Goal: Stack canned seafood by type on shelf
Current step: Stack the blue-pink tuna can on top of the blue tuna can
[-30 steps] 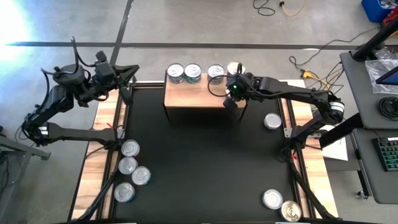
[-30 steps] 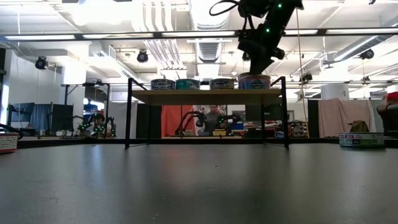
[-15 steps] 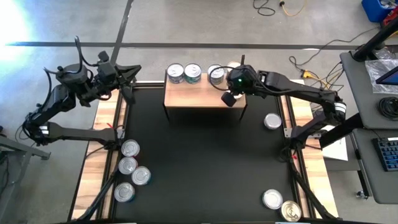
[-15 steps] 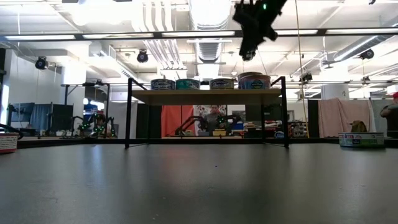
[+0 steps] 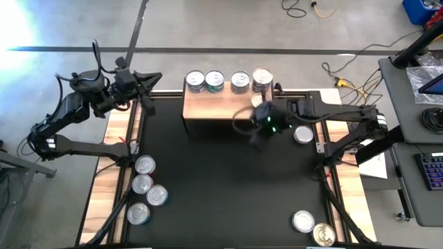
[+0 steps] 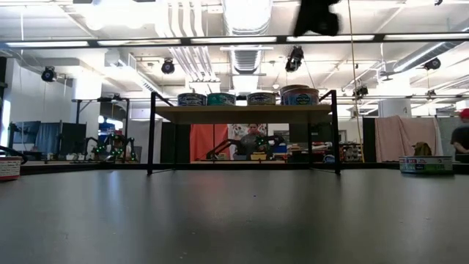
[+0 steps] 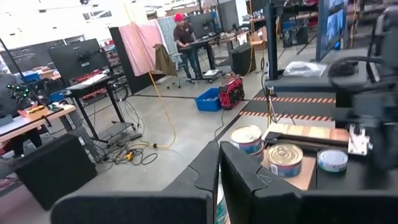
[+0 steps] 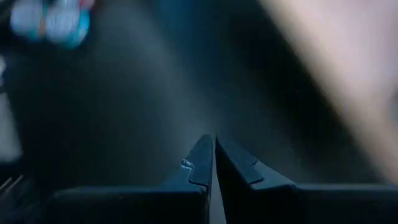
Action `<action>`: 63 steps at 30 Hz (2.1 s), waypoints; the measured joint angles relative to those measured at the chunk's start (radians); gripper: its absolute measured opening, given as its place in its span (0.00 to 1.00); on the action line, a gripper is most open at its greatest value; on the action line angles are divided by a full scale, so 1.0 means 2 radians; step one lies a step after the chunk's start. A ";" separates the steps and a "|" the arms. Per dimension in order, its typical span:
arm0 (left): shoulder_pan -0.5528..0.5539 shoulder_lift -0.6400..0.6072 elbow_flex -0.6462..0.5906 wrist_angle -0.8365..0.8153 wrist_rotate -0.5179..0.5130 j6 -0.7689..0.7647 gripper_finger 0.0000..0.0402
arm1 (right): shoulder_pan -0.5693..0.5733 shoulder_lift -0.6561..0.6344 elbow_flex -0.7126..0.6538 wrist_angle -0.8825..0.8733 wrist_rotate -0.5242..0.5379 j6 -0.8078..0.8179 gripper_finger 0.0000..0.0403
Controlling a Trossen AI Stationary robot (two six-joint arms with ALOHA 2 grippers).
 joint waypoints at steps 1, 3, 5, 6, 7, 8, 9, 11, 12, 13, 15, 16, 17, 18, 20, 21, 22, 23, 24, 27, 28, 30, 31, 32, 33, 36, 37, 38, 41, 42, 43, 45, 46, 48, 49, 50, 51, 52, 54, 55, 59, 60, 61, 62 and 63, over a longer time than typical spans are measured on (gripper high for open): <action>0.000 0.001 0.000 -0.004 0.000 0.004 0.00 | 0.012 0.000 -0.002 -0.024 -0.015 0.029 0.03; 0.000 0.004 0.000 -0.007 0.000 0.009 0.00 | 0.042 0.000 -0.010 -0.066 -0.030 0.087 0.03; 0.000 0.008 0.000 -0.007 0.000 0.010 0.00 | 0.080 0.000 -0.028 -0.080 -0.035 0.136 0.03; 0.000 0.010 0.000 -0.007 0.000 0.011 0.00 | 0.100 0.000 -0.038 -0.081 -0.036 0.157 0.03; 0.000 0.012 0.000 -0.007 0.000 0.011 0.00 | 0.123 0.000 -0.050 -0.080 -0.038 0.176 0.03; 0.000 0.014 0.000 -0.007 0.000 0.011 0.00 | 0.144 0.001 -0.063 -0.079 -0.040 0.197 0.03; 0.000 0.016 0.000 -0.007 0.000 0.010 0.00 | 0.166 0.003 -0.077 -0.075 -0.047 0.219 0.03; 0.000 0.021 0.000 -0.007 0.001 0.009 0.00 | 0.209 0.007 -0.107 -0.058 -0.076 0.266 0.03; 0.000 0.024 0.000 -0.007 0.002 0.009 0.00 | 0.231 0.011 -0.122 -0.050 -0.100 0.295 0.03; 0.000 0.025 0.000 -0.007 0.002 0.009 0.00 | 0.251 0.015 -0.135 -0.042 -0.129 0.323 0.03; 0.000 0.027 0.000 -0.008 0.002 0.010 0.00 | 0.290 0.022 -0.155 -0.026 -0.199 0.383 0.03; 0.000 0.027 0.000 -0.008 0.002 0.010 0.00 | 0.310 0.026 -0.163 -0.025 -0.232 0.417 0.03; 0.000 0.027 0.000 -0.008 0.002 0.012 0.00 | 0.329 0.029 -0.169 -0.025 -0.262 0.450 0.03; 0.000 0.027 0.000 -0.008 0.002 0.014 0.00 | 0.346 0.032 -0.177 -0.022 -0.287 0.480 0.03; 0.000 0.027 0.000 -0.006 0.002 0.021 0.00 | 0.380 0.037 -0.188 0.000 -0.320 0.534 0.03; 0.000 0.027 0.000 -0.006 0.002 0.022 0.00 | 0.395 0.038 -0.195 0.020 -0.325 0.553 0.03; 0.000 0.027 0.000 -0.003 0.002 0.022 0.00 | 0.410 0.040 -0.205 0.049 -0.326 0.574 0.03; 0.000 0.027 0.000 0.002 0.002 0.023 0.00 | 0.424 0.042 -0.215 0.086 -0.326 0.591 0.03; 0.000 0.027 0.000 0.006 0.002 0.024 0.00 | 0.438 0.046 -0.227 0.128 -0.326 0.609 0.03; 0.000 0.026 0.000 0.017 0.002 0.034 0.00 | 0.473 0.064 -0.259 0.214 -0.326 0.660 0.03; 0.000 0.026 0.000 0.018 0.002 0.036 0.00 | 0.483 0.072 -0.266 0.224 -0.327 0.674 0.03; 0.000 0.026 0.000 0.018 0.002 0.041 0.00 | 0.501 0.089 -0.274 0.224 -0.329 0.695 0.03; 0.000 0.025 0.000 0.017 0.002 0.044 0.00 | 0.508 0.097 -0.277 0.223 -0.335 0.703 0.03; 0.000 0.024 0.000 0.018 0.002 0.047 0.00 | 0.514 0.104 -0.279 0.224 -0.341 0.707 0.03; 0.000 0.024 0.000 0.018 0.002 0.050 0.00 | 0.518 0.111 -0.279 0.226 -0.350 0.708 0.03; 0.000 0.023 0.000 0.018 0.002 0.056 0.00 | 0.522 0.130 -0.281 0.227 -0.379 0.704 0.03; 0.000 0.023 0.000 0.017 0.002 0.058 0.00 | 0.521 0.135 -0.281 0.226 -0.385 0.701 0.03; 0.000 0.024 0.000 0.017 0.002 0.060 0.00 | 0.520 0.139 -0.281 0.225 -0.387 0.699 0.03; 0.001 0.024 0.000 0.017 0.002 0.061 0.00 | 0.503 0.150 -0.277 0.221 -0.384 0.672 0.03; 0.001 0.024 0.000 0.016 0.002 0.061 0.00 | 0.494 0.151 -0.273 0.218 -0.376 0.657 0.03; 0.001 0.024 0.000 0.016 0.002 0.061 0.00 | 0.484 0.151 -0.269 0.213 -0.363 0.646 0.03; 0.001 0.025 0.000 0.011 0.002 0.062 0.00 | 0.457 0.148 -0.257 0.205 -0.326 0.626 0.03; 0.001 0.025 0.000 0.007 0.002 0.062 0.00 | 0.443 0.146 -0.251 0.195 -0.303 0.616 0.03; 0.001 0.026 -0.001 0.004 0.002 0.062 0.00 | 0.413 0.145 -0.233 0.168 -0.254 0.583 0.03; 0.001 0.026 -0.001 0.002 0.002 0.062 0.00 | 0.399 0.145 -0.222 0.154 -0.232 0.563 0.03; 0.001 0.026 -0.001 -0.001 0.002 0.062 0.00 | 0.384 0.145 -0.212 0.142 -0.211 0.542 0.03; 0.001 0.026 -0.001 -0.003 0.002 0.062 0.00 | 0.370 0.146 -0.201 0.133 -0.187 0.520 0.03; 0.001 0.026 -0.001 -0.005 0.002 0.062 0.00 | 0.356 0.147 -0.190 0.130 -0.159 0.498 0.03; 0.001 0.026 -0.001 -0.012 0.002 0.062 0.00 | 0.324 0.148 -0.172 0.131 -0.104 0.460 0.03; 0.001 0.026 -0.001 -0.017 0.002 0.062 0.00 | 0.309 0.148 -0.163 0.131 -0.076 0.445 0.03; 0.001 0.025 -0.001 -0.049 0.018 0.061 0.00 | 0.255 0.148 -0.137 0.152 0.014 0.386 0.03; 0.001 0.024 -0.001 -0.060 0.031 0.058 0.00 | 0.243 0.148 -0.132 0.165 0.030 0.369 0.03; 0.001 0.023 -0.001 -0.070 0.045 0.052 0.00 | 0.232 0.148 -0.127 0.181 0.042 0.350 0.03; 0.001 0.022 -0.001 -0.078 0.059 0.043 0.00 | 0.221 0.148 -0.120 0.196 0.049 0.329 0.03; 0.001 0.021 -0.001 -0.084 0.075 0.031 0.00 | 0.212 0.148 -0.113 0.208 0.052 0.307 0.03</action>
